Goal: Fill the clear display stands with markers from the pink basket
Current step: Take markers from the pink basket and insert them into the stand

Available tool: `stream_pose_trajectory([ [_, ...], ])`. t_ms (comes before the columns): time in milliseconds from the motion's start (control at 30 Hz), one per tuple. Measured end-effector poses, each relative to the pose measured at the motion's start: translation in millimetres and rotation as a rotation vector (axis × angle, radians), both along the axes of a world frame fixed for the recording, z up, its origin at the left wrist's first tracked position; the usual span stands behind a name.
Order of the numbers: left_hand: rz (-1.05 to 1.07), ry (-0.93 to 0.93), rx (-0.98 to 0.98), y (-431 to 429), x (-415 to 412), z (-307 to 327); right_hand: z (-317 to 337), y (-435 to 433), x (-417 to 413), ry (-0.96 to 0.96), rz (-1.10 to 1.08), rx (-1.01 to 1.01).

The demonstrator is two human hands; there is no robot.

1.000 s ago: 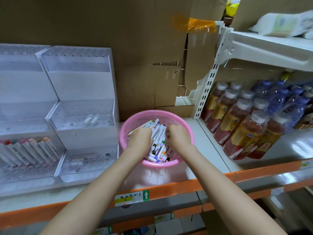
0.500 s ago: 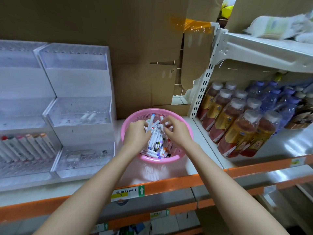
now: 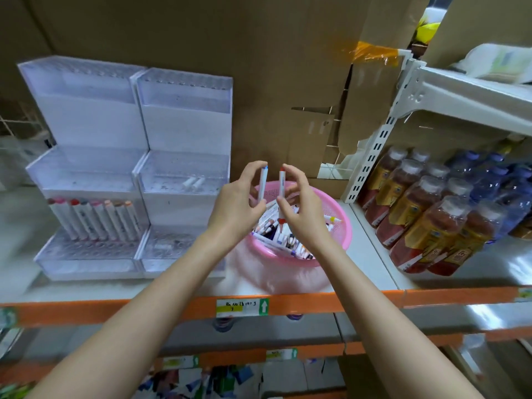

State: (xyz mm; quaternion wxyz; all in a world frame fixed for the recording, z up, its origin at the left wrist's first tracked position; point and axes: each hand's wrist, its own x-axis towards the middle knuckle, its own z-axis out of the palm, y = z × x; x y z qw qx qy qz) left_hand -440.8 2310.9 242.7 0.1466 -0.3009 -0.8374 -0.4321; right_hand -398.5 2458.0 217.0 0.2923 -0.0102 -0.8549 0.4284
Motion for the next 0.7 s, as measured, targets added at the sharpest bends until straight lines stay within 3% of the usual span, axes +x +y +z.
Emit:
stream_pose_trajectory([
  [700,0.058,0.063,0.035,-224.2,-38.4,11.2,18.2,-213.2,-48.4,0.048,0.151,-0.108],
])
